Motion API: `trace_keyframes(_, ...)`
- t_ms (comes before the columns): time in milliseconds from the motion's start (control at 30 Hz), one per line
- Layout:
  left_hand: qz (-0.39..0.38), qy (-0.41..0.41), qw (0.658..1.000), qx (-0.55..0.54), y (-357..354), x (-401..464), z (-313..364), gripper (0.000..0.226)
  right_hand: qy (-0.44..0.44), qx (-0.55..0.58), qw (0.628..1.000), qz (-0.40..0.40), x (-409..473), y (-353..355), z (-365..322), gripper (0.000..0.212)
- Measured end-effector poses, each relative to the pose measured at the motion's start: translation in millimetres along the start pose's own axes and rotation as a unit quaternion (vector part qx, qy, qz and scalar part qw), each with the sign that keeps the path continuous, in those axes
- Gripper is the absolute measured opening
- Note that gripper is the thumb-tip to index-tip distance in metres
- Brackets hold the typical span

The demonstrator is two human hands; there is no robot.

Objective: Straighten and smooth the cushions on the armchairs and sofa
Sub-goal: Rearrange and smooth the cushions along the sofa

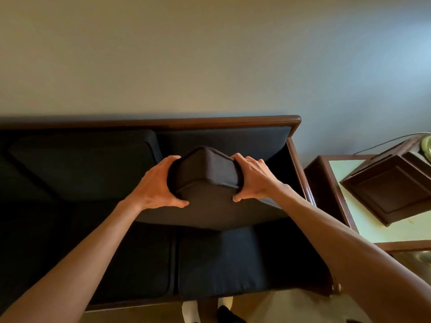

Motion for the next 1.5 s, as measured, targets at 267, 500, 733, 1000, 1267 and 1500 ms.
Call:
trace_keyframes(267, -0.030, -0.021, 0.997, -0.065, -55, -10, -22, 0.105, -0.016, -0.013, 0.999, -0.032, 12, -79, -20, 0.094)
trace_keyframes(500, -0.038, 0.129, 0.991, -0.024, -49, -13, -99, 0.108, -0.064, 0.014, 0.996, -0.065, 23, -125, 14, 0.117)
trace_keyframes(733, -0.089, 0.317, 0.934, 0.143, -87, -19, -137, 0.116, -0.071, -0.034, 0.990, -0.116, 34, -154, 14, 0.117)
trace_keyframes(1000, -0.083, 0.208, 0.930, 0.291, -102, 24, -106, 0.119, -0.064, -0.131, 0.983, -0.114, 24, -145, 49, 0.117)
trace_keyframes(1267, -0.083, 0.172, 0.947, 0.258, -84, 95, -73, 0.111, -0.092, -0.134, 0.981, -0.105, 45, -91, 110, 0.116)
trace_keyframes(1500, -0.038, 0.178, 0.951, 0.251, -88, 143, -59, 0.098, -0.118, -0.144, 0.980, -0.071, 62, -68, 151, 0.114)
Point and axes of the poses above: each hand's wrist, its own x-axis towards the middle knuckle, its own y-axis out of the back of the hand, z = x × y, the point moved 9 cm from there along x, towards the middle knuckle, and after that the axes turned 13 degrees about -z, right-handed, at the moved point
